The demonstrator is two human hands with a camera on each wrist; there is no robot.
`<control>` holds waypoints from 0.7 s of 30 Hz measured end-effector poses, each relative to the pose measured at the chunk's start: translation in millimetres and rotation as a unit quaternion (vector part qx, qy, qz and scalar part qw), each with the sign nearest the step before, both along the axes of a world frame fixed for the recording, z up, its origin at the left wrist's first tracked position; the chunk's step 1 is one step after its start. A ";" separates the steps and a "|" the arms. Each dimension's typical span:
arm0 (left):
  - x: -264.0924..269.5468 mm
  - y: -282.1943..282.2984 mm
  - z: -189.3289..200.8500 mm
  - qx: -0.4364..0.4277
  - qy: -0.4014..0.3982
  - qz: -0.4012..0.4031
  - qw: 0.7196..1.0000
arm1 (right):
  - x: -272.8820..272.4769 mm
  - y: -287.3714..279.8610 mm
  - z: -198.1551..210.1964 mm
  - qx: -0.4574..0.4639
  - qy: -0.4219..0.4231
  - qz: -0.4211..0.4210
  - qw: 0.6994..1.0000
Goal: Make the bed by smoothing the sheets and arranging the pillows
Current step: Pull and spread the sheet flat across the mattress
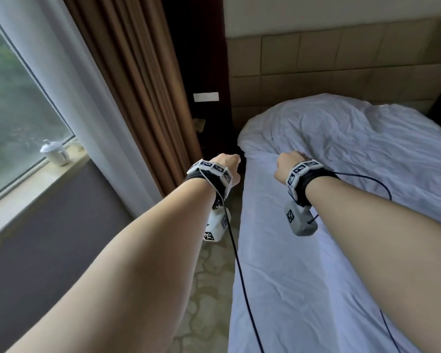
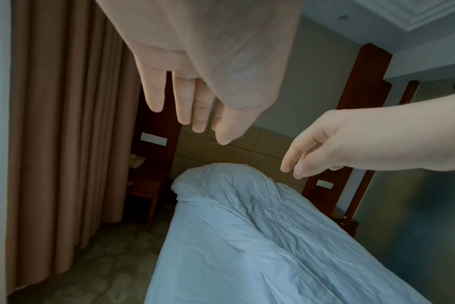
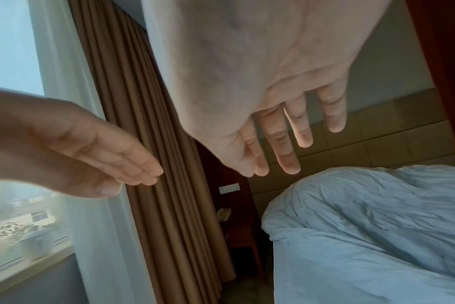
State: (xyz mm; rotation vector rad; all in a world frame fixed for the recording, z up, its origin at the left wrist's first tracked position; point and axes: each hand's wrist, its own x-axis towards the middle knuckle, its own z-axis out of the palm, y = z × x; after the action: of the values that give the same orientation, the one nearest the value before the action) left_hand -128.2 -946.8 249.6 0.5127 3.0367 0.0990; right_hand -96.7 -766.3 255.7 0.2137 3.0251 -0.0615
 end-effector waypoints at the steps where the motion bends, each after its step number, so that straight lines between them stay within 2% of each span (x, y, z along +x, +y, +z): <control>1: -17.1 -10.5 -1.9 -0.001 0.003 -0.013 1.000 | -12.5 -11.8 -0.6 0.005 0.001 -0.009 1.000; 6: -112.9 -69.4 -6.8 -0.018 0.035 -0.082 0.996 | -74.3 -73.4 0.7 -0.016 0.015 -0.076 0.997; 12: -211.6 -124.9 14.2 -0.055 0.044 -0.151 0.986 | -137.6 -133.7 25.3 -0.021 0.012 -0.139 0.990; 17: -296.6 -133.2 37.4 -0.022 0.059 -0.158 0.985 | -207.3 -142.3 46.0 -0.032 0.059 -0.158 0.985; 21: -352.9 -115.4 11.7 -0.033 0.033 -0.181 0.982 | -260.5 -123.8 25.3 -0.027 0.048 -0.179 0.982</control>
State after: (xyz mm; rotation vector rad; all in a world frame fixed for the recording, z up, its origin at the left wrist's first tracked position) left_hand -481.1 -1062.3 261.3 1.0690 2.9353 -0.0365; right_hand -357.2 -890.2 281.0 0.7673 3.0332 -0.1883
